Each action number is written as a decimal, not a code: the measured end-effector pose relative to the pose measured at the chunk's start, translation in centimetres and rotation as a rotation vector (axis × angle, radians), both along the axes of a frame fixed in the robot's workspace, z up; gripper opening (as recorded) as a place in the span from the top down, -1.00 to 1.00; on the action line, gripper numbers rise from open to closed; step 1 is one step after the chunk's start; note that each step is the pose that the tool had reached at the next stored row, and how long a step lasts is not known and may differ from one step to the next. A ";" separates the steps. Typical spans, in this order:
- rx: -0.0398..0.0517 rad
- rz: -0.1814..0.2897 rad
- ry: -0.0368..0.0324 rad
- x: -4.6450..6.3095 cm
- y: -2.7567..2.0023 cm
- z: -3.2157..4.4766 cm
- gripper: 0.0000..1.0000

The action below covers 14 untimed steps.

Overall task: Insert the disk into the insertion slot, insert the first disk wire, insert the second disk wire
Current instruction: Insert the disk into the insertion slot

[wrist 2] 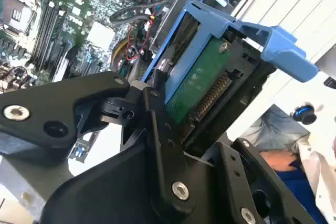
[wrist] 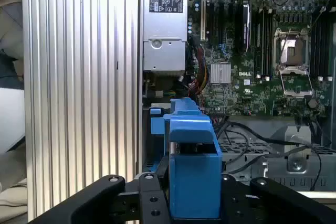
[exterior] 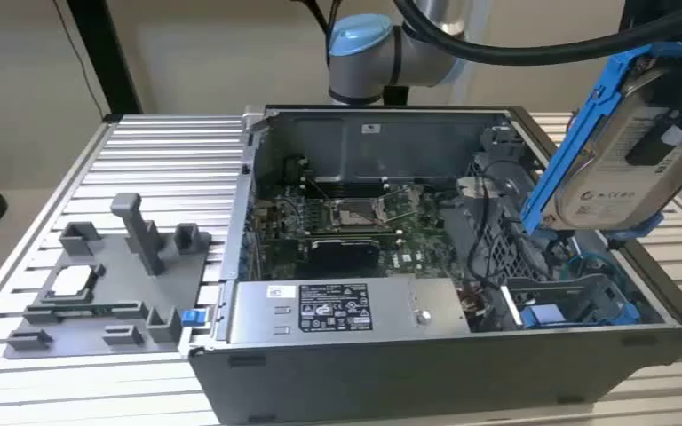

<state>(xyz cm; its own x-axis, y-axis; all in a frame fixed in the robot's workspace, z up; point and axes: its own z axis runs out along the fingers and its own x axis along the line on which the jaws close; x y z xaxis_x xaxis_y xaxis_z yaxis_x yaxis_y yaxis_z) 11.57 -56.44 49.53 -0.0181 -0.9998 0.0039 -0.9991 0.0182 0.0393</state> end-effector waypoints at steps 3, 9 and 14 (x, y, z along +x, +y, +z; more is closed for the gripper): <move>0.0004 0.000 0.0000 0.0 0.01 -0.01 1.00; 0.0009 0.000 0.0000 0.0 0.00 0.00 1.00; 0.0010 0.000 0.0000 0.0 0.00 -0.06 1.00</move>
<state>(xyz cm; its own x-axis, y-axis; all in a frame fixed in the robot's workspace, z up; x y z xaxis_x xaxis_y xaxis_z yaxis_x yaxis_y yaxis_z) 11.57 -56.44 49.46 -0.0181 -0.9998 0.0029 -0.9991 0.0182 0.0393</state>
